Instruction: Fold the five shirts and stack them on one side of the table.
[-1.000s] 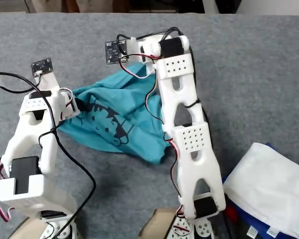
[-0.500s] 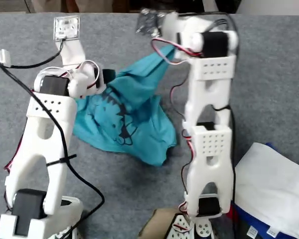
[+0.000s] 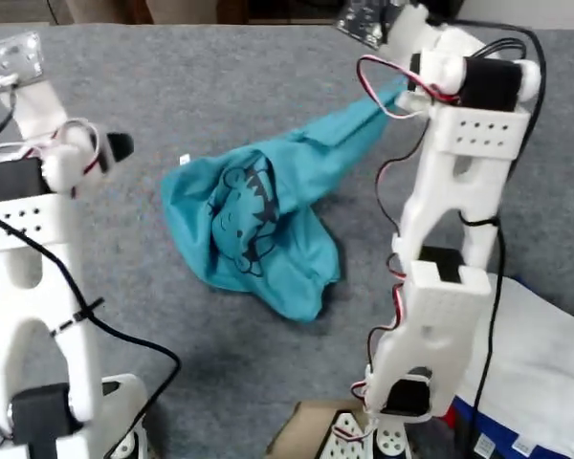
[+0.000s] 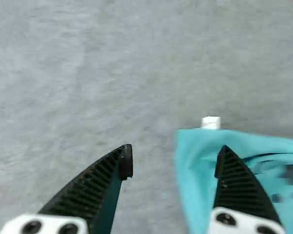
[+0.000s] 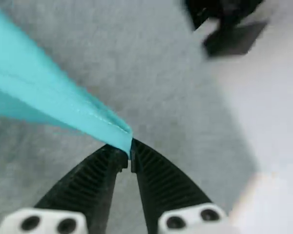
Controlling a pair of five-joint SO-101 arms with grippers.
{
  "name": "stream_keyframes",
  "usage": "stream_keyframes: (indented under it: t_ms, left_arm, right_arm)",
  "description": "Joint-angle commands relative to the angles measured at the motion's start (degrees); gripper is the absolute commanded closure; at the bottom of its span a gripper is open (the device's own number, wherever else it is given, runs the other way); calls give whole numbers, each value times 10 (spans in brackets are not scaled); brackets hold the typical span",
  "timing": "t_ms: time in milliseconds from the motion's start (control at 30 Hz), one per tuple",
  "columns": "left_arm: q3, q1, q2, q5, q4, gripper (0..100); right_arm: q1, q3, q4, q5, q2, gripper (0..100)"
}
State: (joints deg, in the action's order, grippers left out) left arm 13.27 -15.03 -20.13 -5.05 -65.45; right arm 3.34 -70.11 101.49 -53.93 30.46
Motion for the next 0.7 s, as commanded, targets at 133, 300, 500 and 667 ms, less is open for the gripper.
stream_keyframes:
  t_ms: [133, 300, 500, 667]
  left_arm:
    - [57, 18, 141, -11, 143, 726]
    - [-93, 40, 338, 85, 105, 726]
    - [-385, 68, 527, 185, -96, 726]
    - [-607, 58, 622, 288, -231, 725]
  right_arm:
    - [11, 244, -49, 20, -46, 995]
    - [9, 400, -209, 72, -41, 995]
    - [13, 586, -426, 140, -41, 995]
    - [13, 696, -554, 156, -41, 995]
